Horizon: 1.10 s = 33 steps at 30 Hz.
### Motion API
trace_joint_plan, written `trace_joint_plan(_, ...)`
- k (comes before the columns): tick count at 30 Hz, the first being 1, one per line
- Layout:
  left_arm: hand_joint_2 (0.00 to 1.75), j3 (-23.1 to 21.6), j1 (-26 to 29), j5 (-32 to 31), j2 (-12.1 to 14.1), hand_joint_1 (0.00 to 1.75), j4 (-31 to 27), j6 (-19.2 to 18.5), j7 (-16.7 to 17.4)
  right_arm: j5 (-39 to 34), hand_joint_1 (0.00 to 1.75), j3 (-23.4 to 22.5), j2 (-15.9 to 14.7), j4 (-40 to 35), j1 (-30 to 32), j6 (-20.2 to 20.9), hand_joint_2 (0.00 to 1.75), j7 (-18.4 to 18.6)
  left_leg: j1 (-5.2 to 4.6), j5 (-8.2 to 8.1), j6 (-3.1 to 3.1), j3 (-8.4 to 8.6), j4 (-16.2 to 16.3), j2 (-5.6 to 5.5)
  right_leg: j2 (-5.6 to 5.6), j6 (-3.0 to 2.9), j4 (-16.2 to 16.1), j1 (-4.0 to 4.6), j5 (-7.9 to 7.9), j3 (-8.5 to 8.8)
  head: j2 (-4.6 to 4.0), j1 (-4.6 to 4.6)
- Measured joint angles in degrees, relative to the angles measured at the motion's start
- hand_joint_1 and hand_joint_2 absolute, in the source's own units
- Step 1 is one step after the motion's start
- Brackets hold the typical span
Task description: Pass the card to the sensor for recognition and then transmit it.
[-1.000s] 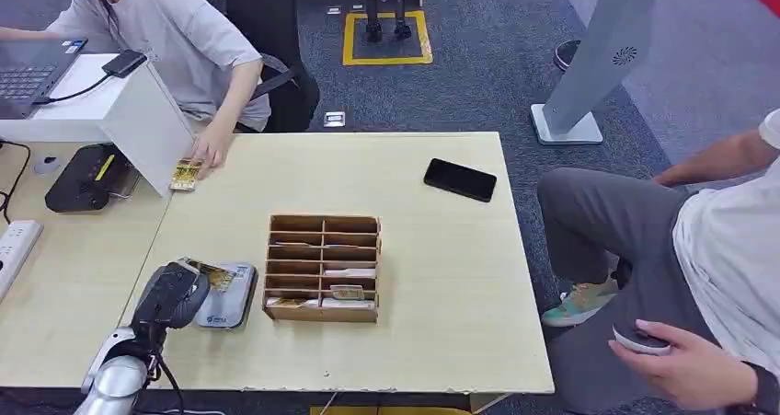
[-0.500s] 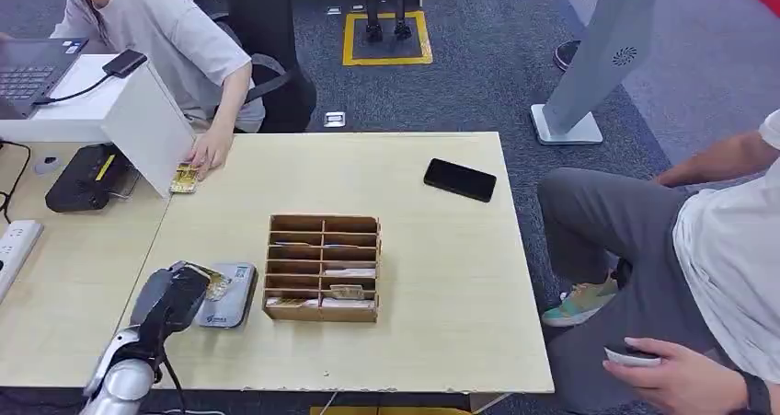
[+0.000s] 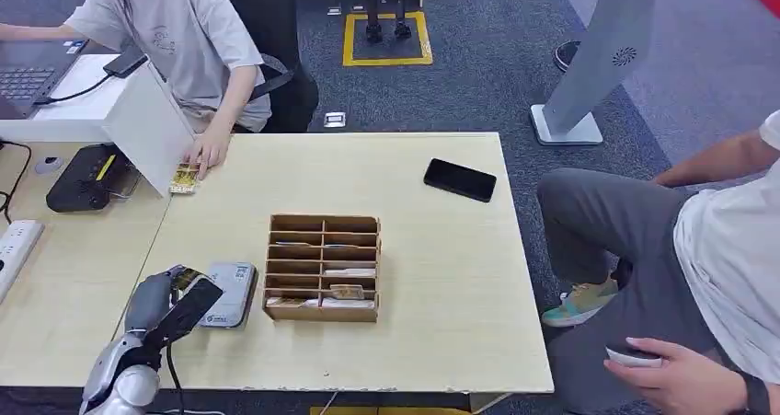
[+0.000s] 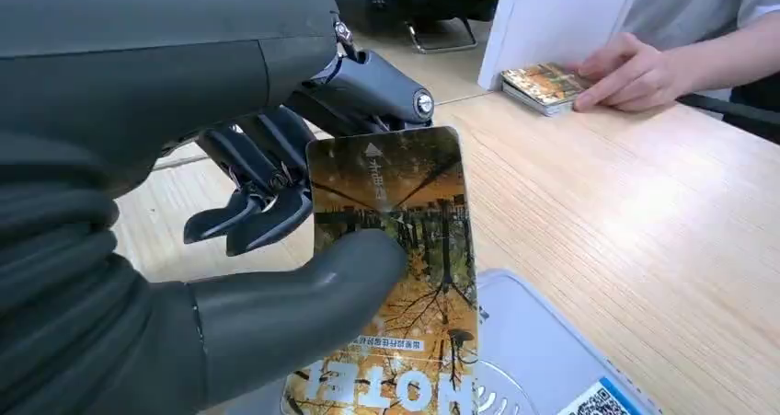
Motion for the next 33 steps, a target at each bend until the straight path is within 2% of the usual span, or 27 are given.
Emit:
trace_joint_plan(7, 1.75, 0.0, 0.0, -0.2, -0.07, 1.75, 0.18, -0.26, -0.09, 0.0, 0.0, -0.02, 0.0, 0.0, -0.01, -0.02, 0.0, -0.17, 0.0, 0.0, 0.0, 0.01, 0.0, 0.0, -0.01, 0.0, 0.0, 0.0, 0.0, 0.01, 0.0, 0.02)
trace_joint_plan(10, 1.75, 0.22, 0.0, 3.42, -0.37, 1.75, 0.2, -2.32, -1.64, 0.0, 0.0, -0.04, 0.0, 0.0, -0.02, -0.07, 0.0, -0.17, 0.0, 0.0, 0.0, 0.01, 0.0, 0.0, -0.01, 0.0, 0.0, 0.0, 0.0, 0.01, 0.0, 0.02)
trace_joint_plan(16, 1.75, 2.89, 0.09, 21.26, -2.3, 1.75, 0.07, -9.99, -5.95, 0.0, 0.0, -0.13, 0.0, 0.0, -0.05, -0.37, 0.0, -0.15, 0.0, 0.0, 0.0, 0.0, 0.0, 0.0, -0.03, 0.0, 0.0, 0.0, 0.0, 0.02, 0.0, 0.0)
trace_joint_plan(19, 1.75, 4.59, 0.2, 32.04, -3.3, 1.75, -0.61, -14.1, -7.11, 0.0, 0.0, -0.13, 0.0, 0.0, -0.04, -0.68, 0.0, -0.15, 0.0, 0.0, 0.0, 0.0, 0.0, 0.0, -0.03, 0.0, 0.0, 0.0, 0.0, 0.02, 0.0, 0.02)
trace_joint_plan(21, 1.75, 5.64, 0.25, 36.51, -3.87, 1.75, -1.22, -15.15, -7.26, 0.0, 0.0, -0.13, 0.0, 0.0, -0.05, -1.01, 0.0, -0.15, 0.0, 0.0, 0.0, 0.0, 0.0, 0.0, -0.03, 0.0, 0.0, 0.0, 0.0, 0.02, 0.0, 0.04)
trace_joint_plan(23, 1.75, 6.4, 0.26, 37.59, -4.2, 1.75, -1.68, -15.5, -7.26, 0.0, 0.0, -0.13, 0.0, 0.0, -0.05, -1.03, 0.0, -0.15, 0.0, 0.0, 0.0, 0.01, 0.0, 0.0, -0.03, 0.0, 0.0, 0.0, 0.0, 0.01, 0.0, 0.0)
trace_joint_plan(25, 1.75, 7.04, 0.27, 41.26, -4.57, 1.75, -2.14, -15.67, -8.22, 0.0, 0.0, -0.13, 0.0, 0.0, -0.05, -1.09, 0.0, -0.15, 0.01, 0.0, 0.0, 0.0, 0.0, 0.0, -0.03, 0.0, 0.0, 0.0, 0.0, 0.0, 0.0, 0.0)
trace_joint_plan(30, 1.75, 7.97, -0.07, 46.93, -5.09, 1.75, -3.03, -14.61, -9.29, 0.0, 0.0, -0.13, 0.0, 0.0, -0.07, -1.2, 0.0, -0.15, 0.01, 0.0, 0.0, 0.0, 0.0, 0.0, -0.03, 0.0, 0.0, 0.01, 0.0, -0.02, 0.0, 0.0)
trace_joint_plan(31, 1.75, 8.35, -0.9, 49.33, -5.29, 1.75, -3.8, -13.0, -9.44, 0.0, 0.0, -0.13, 0.0, 0.0, -0.11, -1.22, 0.0, -0.15, 0.01, 0.01, 0.0, 0.0, 0.01, -0.01, -0.04, 0.0, 0.0, 0.01, 0.0, -0.02, 0.0, 0.0)
trace_joint_plan(32, 1.75, 8.7, -3.71, 49.79, -5.29, 1.75, -5.37, -9.84, -9.86, 0.0, 0.0, -0.11, 0.0, 0.0, -0.26, -1.27, 0.0, -0.15, 0.01, 0.03, 0.02, -0.01, 0.01, -0.05, -0.08, 0.0, 0.0, 0.01, 0.01, 0.0, 0.0, 0.0)
trace_joint_plan(33, 1.75, 8.7, -4.77, 49.46, -5.25, 1.75, -5.62, -8.85, -10.3, 0.0, 0.0, -0.04, 0.0, 0.0, -0.32, -1.25, 0.0, -0.13, 0.01, 0.04, 0.0, -0.01, 0.01, -0.06, -0.09, -0.02, 0.0, 0.01, 0.03, 0.01, 0.0, 0.02)
